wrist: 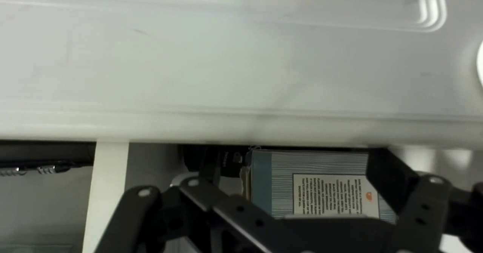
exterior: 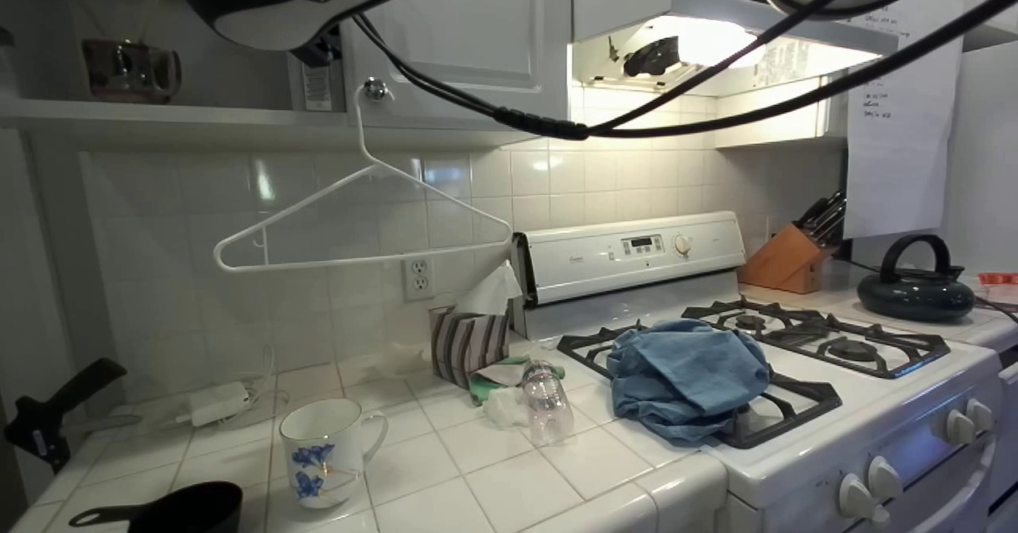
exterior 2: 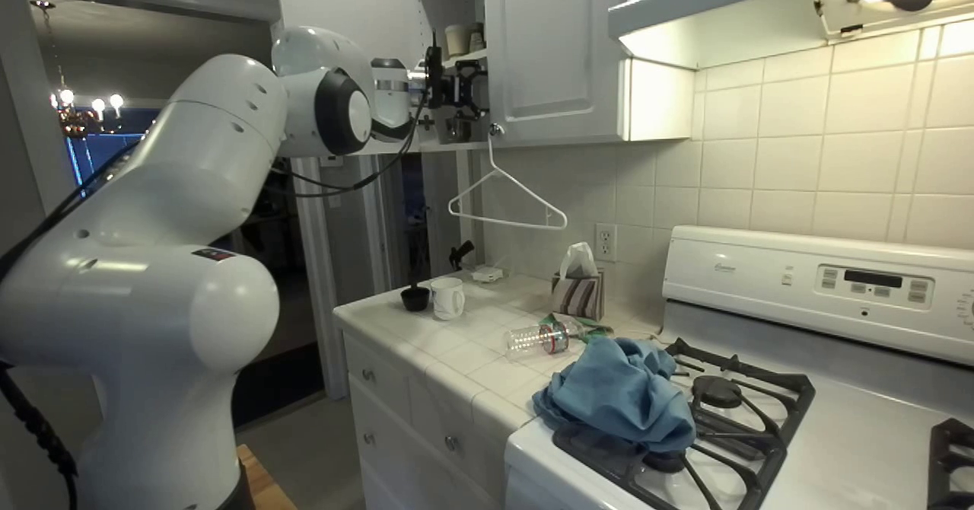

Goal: Open the cabinet

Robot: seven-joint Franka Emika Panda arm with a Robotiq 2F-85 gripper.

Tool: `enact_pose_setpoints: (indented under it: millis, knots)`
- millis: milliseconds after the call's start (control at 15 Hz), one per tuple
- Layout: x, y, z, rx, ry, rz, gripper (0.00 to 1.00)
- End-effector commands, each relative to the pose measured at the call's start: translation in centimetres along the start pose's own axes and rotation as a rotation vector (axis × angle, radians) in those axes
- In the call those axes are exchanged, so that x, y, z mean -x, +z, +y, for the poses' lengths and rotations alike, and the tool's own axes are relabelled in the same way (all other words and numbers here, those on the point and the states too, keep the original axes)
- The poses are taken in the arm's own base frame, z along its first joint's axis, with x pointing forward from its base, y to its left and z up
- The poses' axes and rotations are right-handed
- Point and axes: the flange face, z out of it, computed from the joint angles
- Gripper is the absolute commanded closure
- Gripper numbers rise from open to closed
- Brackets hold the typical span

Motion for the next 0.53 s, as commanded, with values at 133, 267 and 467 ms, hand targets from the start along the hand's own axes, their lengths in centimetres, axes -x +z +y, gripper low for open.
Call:
enact_pose_setpoints:
  millis: [133, 267, 467]
  knots:
    - [1.1, -0.8, 0.7, 0.006, 0.139, -0.079, 0.0]
    - [1.5, -1.6, 0.9, 0.001, 0.183, -0.111, 0.0]
    - [2.3, -3.4, 0.8, -0.002, 0.253, -0.182, 0.0]
